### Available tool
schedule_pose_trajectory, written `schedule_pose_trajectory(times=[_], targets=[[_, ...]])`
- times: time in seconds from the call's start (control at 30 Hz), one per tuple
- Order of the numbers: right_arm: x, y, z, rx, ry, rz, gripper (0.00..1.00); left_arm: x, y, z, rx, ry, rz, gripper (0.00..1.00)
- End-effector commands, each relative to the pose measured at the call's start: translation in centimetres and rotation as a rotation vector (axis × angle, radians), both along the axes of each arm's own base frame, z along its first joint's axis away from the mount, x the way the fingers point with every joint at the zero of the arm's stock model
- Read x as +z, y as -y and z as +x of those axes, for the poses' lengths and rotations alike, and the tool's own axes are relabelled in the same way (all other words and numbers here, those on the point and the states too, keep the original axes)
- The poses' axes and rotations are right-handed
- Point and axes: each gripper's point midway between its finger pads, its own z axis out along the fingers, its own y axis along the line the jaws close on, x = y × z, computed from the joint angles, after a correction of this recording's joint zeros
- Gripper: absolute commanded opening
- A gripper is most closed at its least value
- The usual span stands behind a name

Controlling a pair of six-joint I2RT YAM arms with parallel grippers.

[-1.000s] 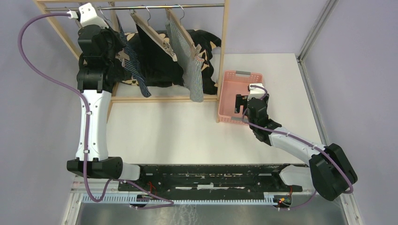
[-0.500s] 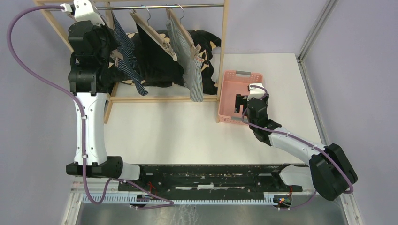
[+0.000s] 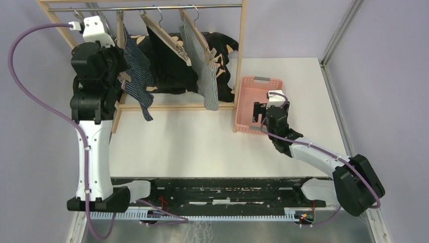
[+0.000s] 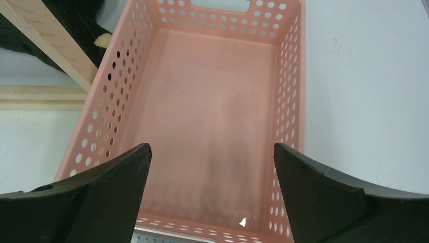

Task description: Remove the underwear clipped to the hanger

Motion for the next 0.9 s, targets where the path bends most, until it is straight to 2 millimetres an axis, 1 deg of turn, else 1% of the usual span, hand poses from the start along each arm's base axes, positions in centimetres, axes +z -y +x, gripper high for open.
schedule_pose_trajectory(times=[0.0,0.07,0.1,0.13,0.17,0.23,0.33,0.37,0.43,0.53,0.6,0.73,0.8,0.87], targets=[[1.3,-0.9,0.8,0.016,0.039,0.030,1.00,0.3,0.2,-2.4,-0.038,0.026,0.063,0.03],[1.3,-0.9,0.8,0.019,0.034,0.027,1.00,-1.7,0.5,-3.2,-0.056,-0.019,0.063,0.03],[1.4,-0.9,0.8,0.023,0.033,0.023,1.00,-3.2,0.9,-3.6,-0.079,-0.048,0.061,0.03],[1.4,-1.0,0.8,0.025,0.032,0.023,1.00,-3.4,1.2,-4.4,-0.101,-0.047,0.059,0.03],[1.4,-1.0,0.8,0.029,0.027,0.019,1.00,-4.7,1.7,-4.9,-0.131,-0.074,0.057,0.03],[1.7,-1.3,1.0,0.040,0.012,0.010,1.00,-6.0,2.3,-6.5,-0.172,-0.101,0.061,0.03],[1.7,-2.3,1.1,0.082,-0.022,0.009,1.00,-7.1,2.8,-9.1,-0.208,-0.120,0.063,0.03],[1.7,-2.7,1.1,0.097,-0.031,0.021,1.00,-6.9,3.3,-10.3,-0.230,-0.103,0.056,0.03],[1.7,-3.6,0.9,0.137,-0.052,0.046,1.00,-7.3,4.8,-12.1,-0.313,-0.096,0.031,0.03],[2.0,-5.6,0.3,0.243,-0.069,0.092,1.00,-8.5,7.1,-14.6,-0.439,-0.101,-0.016,0.03],[2.6,-6.1,0.1,0.266,-0.069,0.117,1.00,-9.5,8.3,-16.0,-0.503,-0.102,-0.050,0.03],[4.2,-6.1,-0.3,0.282,-0.062,0.123,1.00,-11.9,11.1,-18.2,-0.666,-0.134,-0.122,0.03],[5.3,-6.9,-1.1,0.352,-0.063,0.122,1.00,-12.9,12.3,-19.0,-0.745,-0.144,-0.149,0.03],[6.9,-7.5,-2.0,0.420,-0.054,0.130,1.00,-13.4,13.3,-19.8,-0.813,-0.134,-0.162,0.03]])
